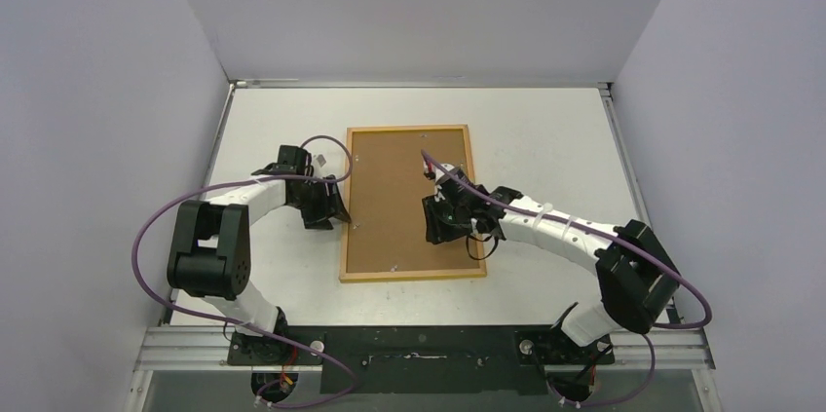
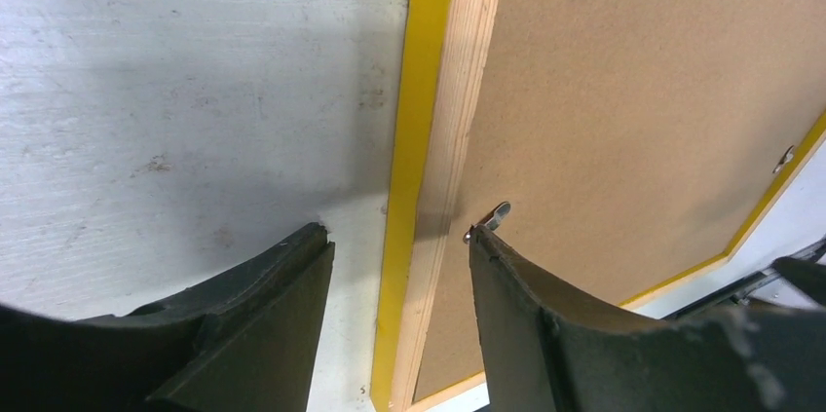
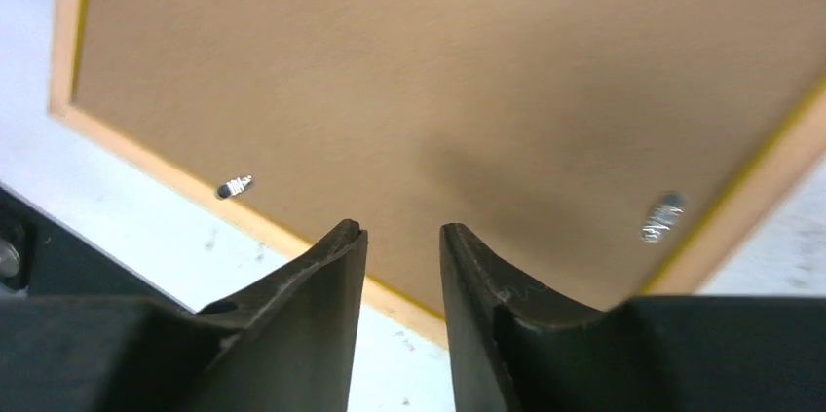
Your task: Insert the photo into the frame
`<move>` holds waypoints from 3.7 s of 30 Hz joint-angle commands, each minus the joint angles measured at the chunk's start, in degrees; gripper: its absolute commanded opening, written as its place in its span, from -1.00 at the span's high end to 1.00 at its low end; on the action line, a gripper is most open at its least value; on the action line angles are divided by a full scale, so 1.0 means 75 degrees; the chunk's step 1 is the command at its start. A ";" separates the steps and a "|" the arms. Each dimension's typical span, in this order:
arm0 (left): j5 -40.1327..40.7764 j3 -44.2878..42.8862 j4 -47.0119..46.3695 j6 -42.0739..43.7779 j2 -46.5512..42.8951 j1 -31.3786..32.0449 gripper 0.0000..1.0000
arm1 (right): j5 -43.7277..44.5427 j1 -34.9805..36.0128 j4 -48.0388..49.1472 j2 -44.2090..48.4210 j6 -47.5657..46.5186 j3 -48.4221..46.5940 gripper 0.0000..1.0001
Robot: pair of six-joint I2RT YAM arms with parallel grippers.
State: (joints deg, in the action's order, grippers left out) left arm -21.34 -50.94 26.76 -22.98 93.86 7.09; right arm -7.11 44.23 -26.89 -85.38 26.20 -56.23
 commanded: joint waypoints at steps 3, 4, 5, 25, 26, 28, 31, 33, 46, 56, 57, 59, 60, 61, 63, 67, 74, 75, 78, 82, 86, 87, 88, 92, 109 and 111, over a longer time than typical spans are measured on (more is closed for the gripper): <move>-0.0071 0.0623 -0.0307 -0.0607 -0.0001 0.0323 0.01 | -0.1239 0.0430 0.1416 -0.0240 0.0240 0.0244 0.54; 0.0020 0.0658 -0.0304 -0.0723 -0.0033 0.0405 0.05 | -0.1264 0.0501 0.1510 -0.0270 0.0365 0.0268 0.55; 0.0191 0.0643 -0.0136 -0.0850 -0.0070 0.0498 0.06 | -0.1310 0.0582 0.1607 -0.0307 0.0482 0.0296 0.53; -0.0182 0.2091 -0.0917 -0.2201 -0.1277 0.1612 0.54 | -0.0045 0.1079 0.1020 0.0392 0.3746 0.1121 0.18; -0.0205 0.2103 -0.1015 -0.2228 -0.1271 0.1686 0.55 | 0.0077 0.1092 0.0859 0.0511 0.3891 0.1142 0.17; -0.0221 0.2106 -0.1127 -0.2292 -0.1229 0.1829 0.56 | 0.0279 0.1093 0.0434 0.0672 0.4215 0.1143 0.16; -0.0335 0.2092 -0.1207 -0.2360 -0.1024 0.1927 0.56 | 0.0503 0.1085 -0.0023 0.0918 0.4678 0.1270 0.19; -0.0360 0.2098 -0.1262 -0.2376 -0.0946 0.1967 0.56 | 0.0447 0.1069 0.0031 0.1024 0.4847 0.1409 0.30; -0.0400 0.2107 -0.1386 -0.2307 -0.0738 0.2037 0.57 | -0.0024 0.1049 0.0937 0.0447 0.5087 0.1719 0.49; -0.0353 0.2004 -0.1238 -0.2169 -0.0682 0.2034 0.58 | -0.0319 0.1017 0.1360 -0.0005 0.5027 0.1672 0.52; -0.0353 0.1999 -0.1228 -0.2169 -0.0674 0.2031 0.58 | -0.0382 0.1017 0.1425 -0.0025 0.5027 0.1673 0.52; -0.0353 0.2000 -0.1230 -0.2162 -0.0676 0.2031 0.58 | -0.0469 0.1020 0.1499 -0.0069 0.5027 0.1691 0.52; -0.0353 0.2002 -0.1231 -0.2162 -0.0679 0.2037 0.58 | -0.0513 0.1017 0.1554 -0.0065 0.5046 0.1710 0.52; -0.0353 0.2009 -0.1245 -0.2162 -0.0669 0.2037 0.58 | -0.0541 0.1017 0.1612 -0.0049 0.5064 0.1743 0.52; -0.0362 0.2042 -0.1271 -0.2162 -0.0668 0.2032 0.58 | -0.0615 0.1017 0.1789 -0.0032 0.5156 0.1840 0.53; -0.0375 0.2111 -0.1308 -0.2185 -0.0685 0.2040 0.58 | -0.0722 0.1017 0.2127 -0.0037 0.5324 0.2051 0.53; -0.0443 0.2191 -0.1362 -0.2197 -0.0770 0.2040 0.58 | -0.0760 0.1017 0.2773 0.0130 0.5870 0.2432 0.52; -0.0463 0.2197 -0.1371 -0.2197 -0.0777 0.2041 0.58 | -0.0718 0.1017 0.2812 0.0166 0.5986 0.2469 0.52; -0.0511 0.2210 -0.1400 -0.2221 -0.0795 0.2054 0.58 | -0.0527 0.1017 0.2817 0.0375 0.6401 0.2565 0.52; -0.0541 0.2133 -0.1406 -0.2211 -0.0759 0.2046 0.58 | -0.0228 0.1029 0.2990 0.0686 0.7024 0.2782 0.51; -0.0612 0.2072 -0.1441 -0.2205 -0.0687 0.2054 0.58 | -0.0174 0.1068 0.3264 0.0817 0.7387 0.2959 0.51; -0.0627 0.2069 -0.1452 -0.2198 -0.0674 0.2054 0.58 | -0.0191 0.1075 0.3355 0.0831 0.7456 0.3011 0.51; -0.0640 0.2075 -0.1467 -0.2197 -0.0668 0.2053 0.58 | -0.0188 0.1092 0.3452 0.0843 0.7529 0.3054 0.51; -0.0789 0.2104 -0.1602 -0.2219 -0.0634 0.2053 0.58 | -0.0216 0.1111 0.3911 0.0873 0.7848 0.3225 0.52; -0.0799 0.1974 -0.1686 -0.2270 -0.0565 0.2232 0.58 | 0.0369 0.1376 0.4652 0.1278 0.8923 0.3596 0.52; -0.0683 0.1956 -0.1643 -0.2263 -0.0608 0.2230 0.58 | 0.0545 0.1369 0.3863 0.1488 0.8433 0.3218 0.50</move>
State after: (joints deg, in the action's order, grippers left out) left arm -30.57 -36.64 14.11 -41.56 88.38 23.00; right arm -7.16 54.22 7.44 -78.43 93.65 -27.07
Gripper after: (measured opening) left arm 0.219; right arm 0.239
